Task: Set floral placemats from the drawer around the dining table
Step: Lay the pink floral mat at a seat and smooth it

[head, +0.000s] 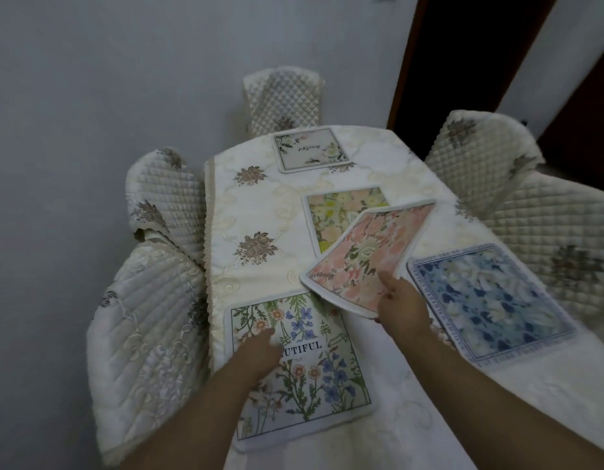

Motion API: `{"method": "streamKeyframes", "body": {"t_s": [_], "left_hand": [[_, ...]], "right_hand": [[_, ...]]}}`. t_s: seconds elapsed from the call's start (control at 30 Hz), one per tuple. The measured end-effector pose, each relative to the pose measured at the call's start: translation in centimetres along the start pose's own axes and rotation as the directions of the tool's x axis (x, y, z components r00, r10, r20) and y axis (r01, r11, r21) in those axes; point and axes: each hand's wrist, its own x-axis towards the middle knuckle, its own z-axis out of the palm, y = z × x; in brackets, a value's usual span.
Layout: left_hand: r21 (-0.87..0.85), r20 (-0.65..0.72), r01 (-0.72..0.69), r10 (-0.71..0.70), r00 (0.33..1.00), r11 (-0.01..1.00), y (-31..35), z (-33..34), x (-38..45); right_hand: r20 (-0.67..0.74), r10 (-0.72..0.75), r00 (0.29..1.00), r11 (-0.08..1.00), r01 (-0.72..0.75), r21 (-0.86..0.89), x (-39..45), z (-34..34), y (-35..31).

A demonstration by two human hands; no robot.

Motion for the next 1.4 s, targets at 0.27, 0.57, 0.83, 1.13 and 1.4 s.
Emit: {"method": "streamKeyframes", "body": {"t_s": [0.27, 0.57, 0.83, 1.13, 1.4], "left_hand": [[-0.655, -0.024, -0.164, 0.196, 0.980, 0.738, 8.7, -6.4, -9.8], [-0.901, -0.036, -0.133, 0.235, 0.971, 0.413, 10.0, -1.1, -19.5], [-0.613, -0.450, -0.481, 0.224, 0.864, 0.627, 11.7, 0.4, -28.8], [-0.480, -0.667, -0.483, 0.053, 0.743, 0.732, 9.4, 2.3, -38.6], [-0.500, -0.766, -0.520, -0.074, 0.638, 0.693, 4.1, 0.3, -45.3]], "right_hand": [[0.032, -0.290, 0.957, 0.944, 0.280, 0.174, -9.5, -11.2, -4.8], [0.170, -0.358, 0.918, 0.874, 0.265, 0.407, -16.0, -21.6, -5.2], [0.196, -0.391, 0.899, 0.910, 0.346, 0.228, -18.9, -26.9, -1.9], [0.315, -0.415, 0.853, 0.910, 0.383, 0.161, -21.9, -24.3, -1.2], [0.299, -0.622, 0.724, 0.783, 0.590, 0.198, -27.0, -20.2, -5.5]]}}
